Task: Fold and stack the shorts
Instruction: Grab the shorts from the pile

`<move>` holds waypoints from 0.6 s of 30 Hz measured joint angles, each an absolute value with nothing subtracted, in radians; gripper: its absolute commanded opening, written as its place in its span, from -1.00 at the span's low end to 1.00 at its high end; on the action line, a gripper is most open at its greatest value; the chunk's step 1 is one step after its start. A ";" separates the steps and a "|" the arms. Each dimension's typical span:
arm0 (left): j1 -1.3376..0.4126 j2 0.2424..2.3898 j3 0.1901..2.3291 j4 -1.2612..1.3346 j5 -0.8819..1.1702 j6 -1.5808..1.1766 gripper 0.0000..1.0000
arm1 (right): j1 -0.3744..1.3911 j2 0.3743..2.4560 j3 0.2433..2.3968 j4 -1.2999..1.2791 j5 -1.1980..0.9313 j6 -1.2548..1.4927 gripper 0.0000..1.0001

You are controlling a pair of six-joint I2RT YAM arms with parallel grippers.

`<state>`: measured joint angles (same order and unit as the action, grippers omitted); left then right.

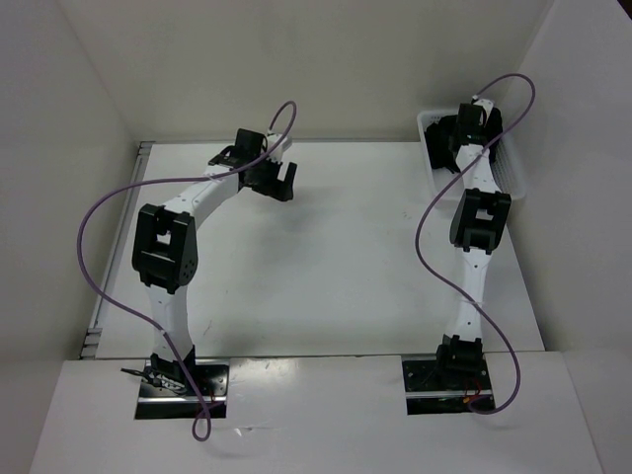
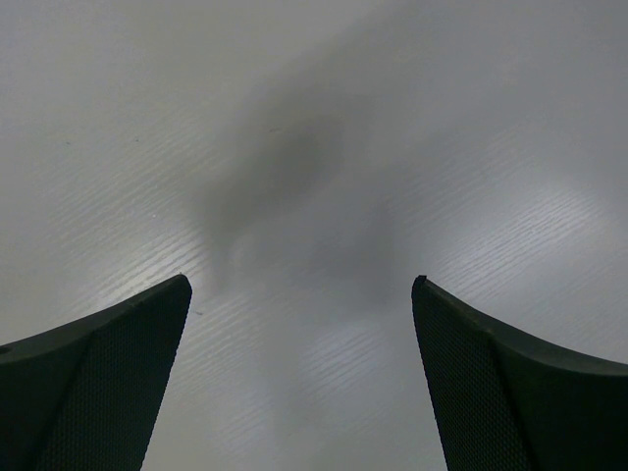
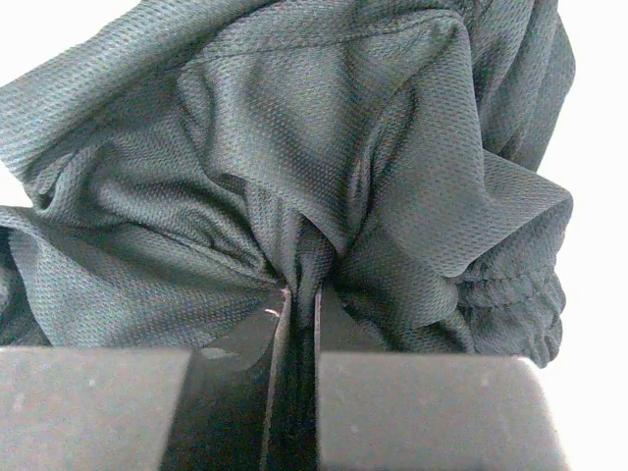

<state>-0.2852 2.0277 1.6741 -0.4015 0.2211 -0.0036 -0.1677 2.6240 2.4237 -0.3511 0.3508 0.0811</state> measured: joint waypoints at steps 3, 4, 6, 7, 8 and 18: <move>-0.285 2.027 1.674 -0.403 0.216 -0.004 1.00 | -0.161 2.605 2.428 -0.370 0.351 0.072 -1.00; -0.285 2.026 1.674 -0.403 0.211 -0.004 1.00 | -0.157 2.597 2.441 -0.383 0.353 0.070 -1.00; -0.285 2.020 1.674 -0.404 0.200 -0.004 1.00 | -0.143 2.571 2.473 -0.400 0.359 0.073 -1.00; -0.285 2.013 1.674 -0.404 0.192 -0.004 1.00 | -0.134 2.550 2.491 -0.410 0.365 0.075 -1.00; -0.285 2.002 1.674 -0.404 0.183 -0.004 1.00 | -0.124 2.521 2.506 -0.414 0.373 0.076 -1.00; -0.285 1.756 1.674 -0.373 0.083 -0.004 1.00 | 0.099 2.119 2.796 -0.393 0.437 0.009 -1.00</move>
